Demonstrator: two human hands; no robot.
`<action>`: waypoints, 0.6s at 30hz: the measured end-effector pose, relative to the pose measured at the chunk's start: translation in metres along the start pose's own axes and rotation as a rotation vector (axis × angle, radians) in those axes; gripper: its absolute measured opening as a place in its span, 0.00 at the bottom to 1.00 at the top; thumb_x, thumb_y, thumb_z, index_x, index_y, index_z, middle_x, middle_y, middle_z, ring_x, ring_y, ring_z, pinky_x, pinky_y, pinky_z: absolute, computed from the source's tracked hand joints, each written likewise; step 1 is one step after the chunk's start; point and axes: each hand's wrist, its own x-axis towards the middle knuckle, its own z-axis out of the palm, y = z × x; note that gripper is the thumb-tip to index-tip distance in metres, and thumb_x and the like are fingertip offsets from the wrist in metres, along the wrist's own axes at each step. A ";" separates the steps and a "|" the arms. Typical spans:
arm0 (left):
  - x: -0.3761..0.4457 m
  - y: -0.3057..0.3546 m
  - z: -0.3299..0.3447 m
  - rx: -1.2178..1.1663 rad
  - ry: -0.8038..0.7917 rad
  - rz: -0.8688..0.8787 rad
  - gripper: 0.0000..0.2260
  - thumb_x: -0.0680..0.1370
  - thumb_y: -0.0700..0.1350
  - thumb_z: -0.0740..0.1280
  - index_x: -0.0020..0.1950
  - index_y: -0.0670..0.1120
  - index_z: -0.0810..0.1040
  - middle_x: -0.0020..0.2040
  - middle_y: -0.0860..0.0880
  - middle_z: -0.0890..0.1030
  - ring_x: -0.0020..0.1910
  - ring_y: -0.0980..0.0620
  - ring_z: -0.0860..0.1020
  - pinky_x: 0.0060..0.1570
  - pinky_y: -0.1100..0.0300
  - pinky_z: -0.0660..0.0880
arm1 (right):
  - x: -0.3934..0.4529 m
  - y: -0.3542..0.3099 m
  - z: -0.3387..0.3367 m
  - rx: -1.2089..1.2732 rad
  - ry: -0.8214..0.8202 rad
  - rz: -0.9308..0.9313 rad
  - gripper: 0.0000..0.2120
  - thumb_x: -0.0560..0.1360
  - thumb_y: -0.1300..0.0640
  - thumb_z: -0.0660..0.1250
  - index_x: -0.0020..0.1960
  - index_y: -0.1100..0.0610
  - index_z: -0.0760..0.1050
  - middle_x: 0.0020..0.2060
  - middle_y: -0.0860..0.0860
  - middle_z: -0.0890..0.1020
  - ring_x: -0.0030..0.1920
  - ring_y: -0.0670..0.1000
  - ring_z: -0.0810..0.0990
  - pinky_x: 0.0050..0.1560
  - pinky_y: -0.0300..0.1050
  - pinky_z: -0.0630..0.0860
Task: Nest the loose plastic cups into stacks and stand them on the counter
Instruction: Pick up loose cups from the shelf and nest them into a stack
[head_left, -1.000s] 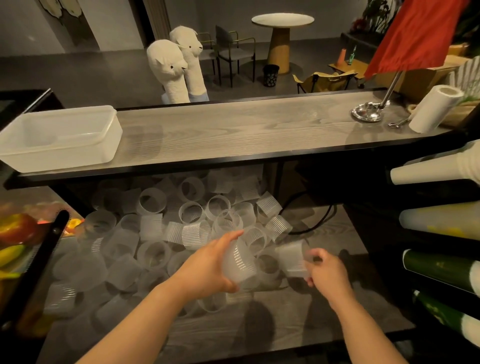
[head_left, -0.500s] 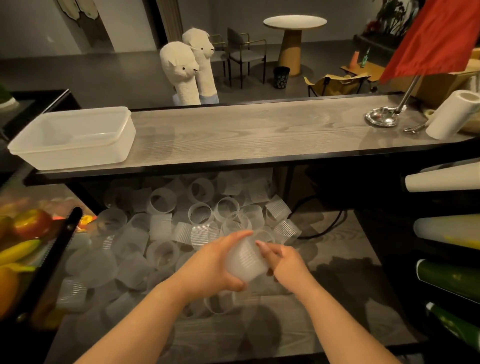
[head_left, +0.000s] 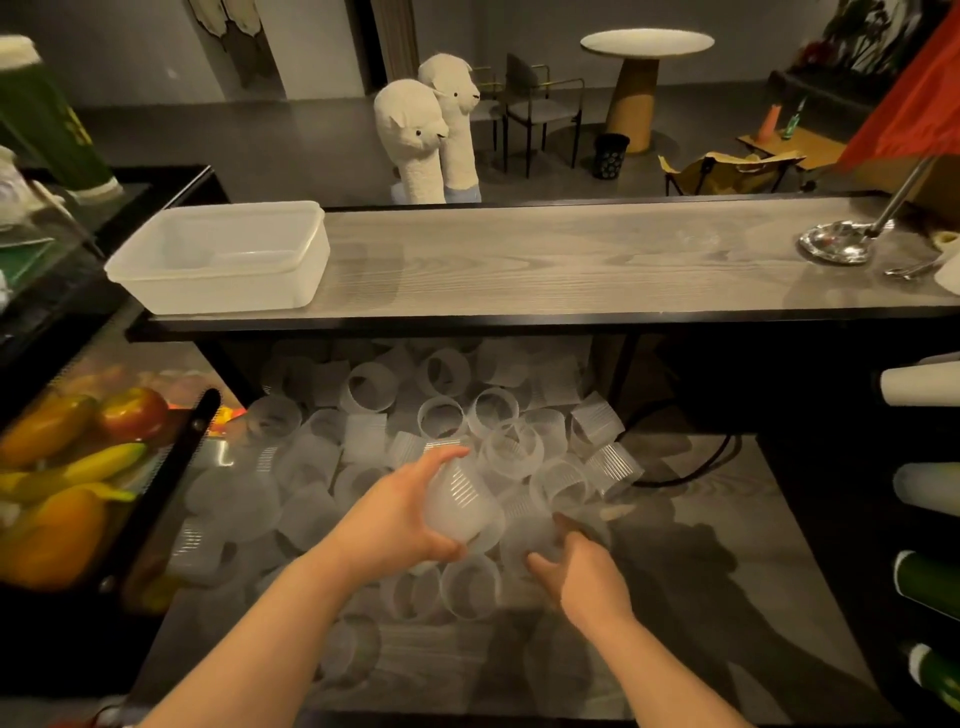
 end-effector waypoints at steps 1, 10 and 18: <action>-0.002 -0.002 0.000 0.008 0.000 -0.005 0.45 0.63 0.52 0.80 0.71 0.71 0.57 0.61 0.62 0.68 0.55 0.56 0.73 0.51 0.61 0.74 | -0.001 0.001 -0.004 0.049 0.025 -0.029 0.31 0.75 0.41 0.66 0.73 0.53 0.65 0.62 0.52 0.78 0.63 0.53 0.77 0.62 0.50 0.75; -0.014 -0.006 -0.003 0.100 -0.059 0.035 0.48 0.64 0.55 0.76 0.72 0.76 0.48 0.67 0.63 0.69 0.60 0.58 0.71 0.59 0.55 0.75 | -0.019 -0.038 -0.051 0.655 -0.138 -0.404 0.27 0.70 0.50 0.75 0.66 0.38 0.71 0.48 0.50 0.81 0.48 0.48 0.82 0.51 0.44 0.81; -0.022 -0.007 -0.019 0.164 0.023 0.034 0.48 0.64 0.57 0.76 0.70 0.79 0.45 0.63 0.59 0.74 0.58 0.56 0.74 0.55 0.55 0.76 | -0.022 -0.075 -0.049 0.101 -0.075 -0.775 0.23 0.81 0.52 0.62 0.73 0.38 0.63 0.43 0.39 0.74 0.46 0.38 0.74 0.50 0.34 0.70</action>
